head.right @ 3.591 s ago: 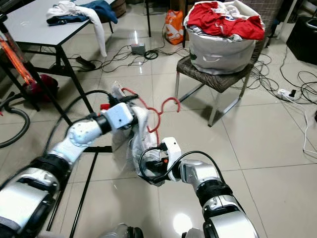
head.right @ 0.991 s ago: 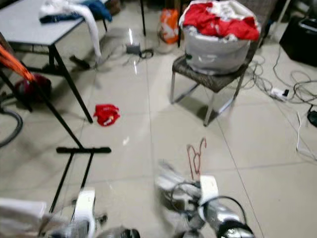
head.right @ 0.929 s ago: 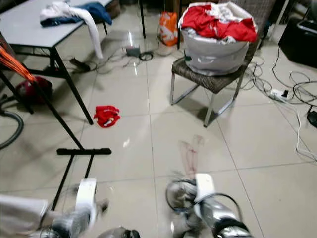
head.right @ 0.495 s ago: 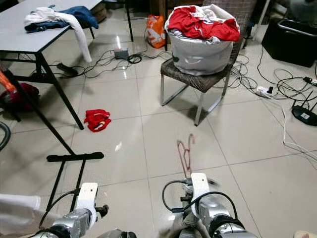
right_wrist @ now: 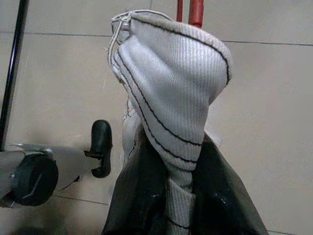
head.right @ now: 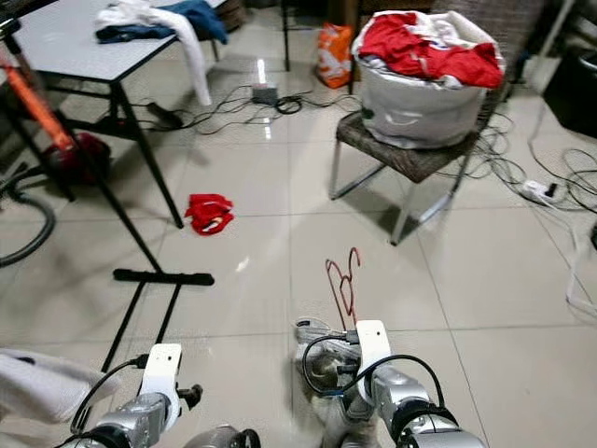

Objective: Hang hanger

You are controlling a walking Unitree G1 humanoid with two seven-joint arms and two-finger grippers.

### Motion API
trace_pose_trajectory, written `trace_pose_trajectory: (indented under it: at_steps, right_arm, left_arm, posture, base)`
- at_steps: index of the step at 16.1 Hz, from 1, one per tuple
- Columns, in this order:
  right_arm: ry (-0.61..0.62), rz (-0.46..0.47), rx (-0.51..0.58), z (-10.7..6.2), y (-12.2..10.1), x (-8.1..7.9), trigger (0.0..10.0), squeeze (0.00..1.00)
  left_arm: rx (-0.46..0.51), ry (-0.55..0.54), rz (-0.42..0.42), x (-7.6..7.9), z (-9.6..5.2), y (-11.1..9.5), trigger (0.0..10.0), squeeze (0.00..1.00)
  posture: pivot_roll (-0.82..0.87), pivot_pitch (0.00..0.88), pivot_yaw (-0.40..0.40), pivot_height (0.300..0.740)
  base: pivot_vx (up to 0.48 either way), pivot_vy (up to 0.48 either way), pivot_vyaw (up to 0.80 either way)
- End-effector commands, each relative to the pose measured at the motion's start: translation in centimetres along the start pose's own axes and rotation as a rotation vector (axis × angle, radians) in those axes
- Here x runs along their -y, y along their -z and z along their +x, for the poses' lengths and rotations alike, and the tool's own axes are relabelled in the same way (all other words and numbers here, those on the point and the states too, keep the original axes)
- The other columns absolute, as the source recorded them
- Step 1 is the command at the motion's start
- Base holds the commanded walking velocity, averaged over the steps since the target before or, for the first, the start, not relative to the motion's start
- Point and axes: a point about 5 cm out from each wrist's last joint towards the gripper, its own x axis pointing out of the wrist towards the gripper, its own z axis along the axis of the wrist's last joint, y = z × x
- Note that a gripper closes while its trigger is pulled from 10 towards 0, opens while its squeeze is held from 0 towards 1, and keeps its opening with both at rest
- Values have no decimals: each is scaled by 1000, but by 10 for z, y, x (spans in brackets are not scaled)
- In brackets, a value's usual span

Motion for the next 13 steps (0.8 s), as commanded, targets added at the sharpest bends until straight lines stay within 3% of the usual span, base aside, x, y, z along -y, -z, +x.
trace_pose_trajectory:
  at_steps: [1, 4, 13]
  right_arm:
    - [4, -6, 24, 0, -6, 1, 10000, 0]
    - [2, -18, 17, 0, -5, 2, 10000, 0]
    - [1, -76, 10, -1, -2, 6, 10000, 0]
  left_arm:
    - [-10, -19, -6, -4, 0, 3, 10000, 0]
    - [-9, -31, -17, -5, 0, 5, 10000, 0]
    - [-1, -52, -55, -3, 0, 6, 10000, 0]
  posture:
    - [-98, 0, 82, 740]
    - [-94, 0, 75, 740]
    - [-84, 0, 57, 740]
  base:
    - [0, -480, 606]
    - [0, -429, 602]
    - [0, 0, 578]
